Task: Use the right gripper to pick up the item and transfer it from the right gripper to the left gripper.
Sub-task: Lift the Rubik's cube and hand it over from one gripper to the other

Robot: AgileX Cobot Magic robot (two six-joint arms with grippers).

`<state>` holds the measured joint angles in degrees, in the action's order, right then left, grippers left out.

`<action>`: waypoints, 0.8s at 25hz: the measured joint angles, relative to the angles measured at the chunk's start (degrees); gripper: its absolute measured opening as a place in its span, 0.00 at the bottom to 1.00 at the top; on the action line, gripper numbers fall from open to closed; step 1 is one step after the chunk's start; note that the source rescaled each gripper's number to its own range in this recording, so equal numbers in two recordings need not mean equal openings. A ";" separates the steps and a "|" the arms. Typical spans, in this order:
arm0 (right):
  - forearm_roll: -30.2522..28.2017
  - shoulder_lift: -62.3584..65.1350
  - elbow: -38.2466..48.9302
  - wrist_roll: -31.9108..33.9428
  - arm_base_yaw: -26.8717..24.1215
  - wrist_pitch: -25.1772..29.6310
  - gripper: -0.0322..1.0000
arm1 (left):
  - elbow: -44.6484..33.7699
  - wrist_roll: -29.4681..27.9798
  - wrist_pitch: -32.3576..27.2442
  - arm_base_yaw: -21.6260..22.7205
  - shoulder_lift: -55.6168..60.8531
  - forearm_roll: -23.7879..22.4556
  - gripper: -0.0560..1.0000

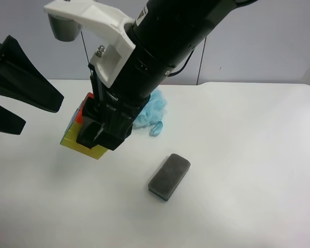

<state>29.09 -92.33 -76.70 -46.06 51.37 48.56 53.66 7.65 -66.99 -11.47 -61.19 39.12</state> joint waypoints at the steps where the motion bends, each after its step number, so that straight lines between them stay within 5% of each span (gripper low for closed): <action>1: 0.00 0.28 0.00 -0.06 0.00 0.00 0.04 | 0.00 0.00 0.00 0.00 0.00 0.45 1.00; 11: -0.66 1.50 0.00 -0.46 5.83 -2.30 0.04 | 0.00 -0.22 -0.71 0.00 0.00 3.02 1.00; 20: -1.39 1.50 0.00 -0.03 5.98 -4.30 0.04 | 0.00 -1.97 -2.37 0.00 0.00 3.02 1.00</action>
<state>27.70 -90.83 -76.70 -46.09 57.36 44.25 53.66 5.68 -69.37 -11.47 -61.19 42.14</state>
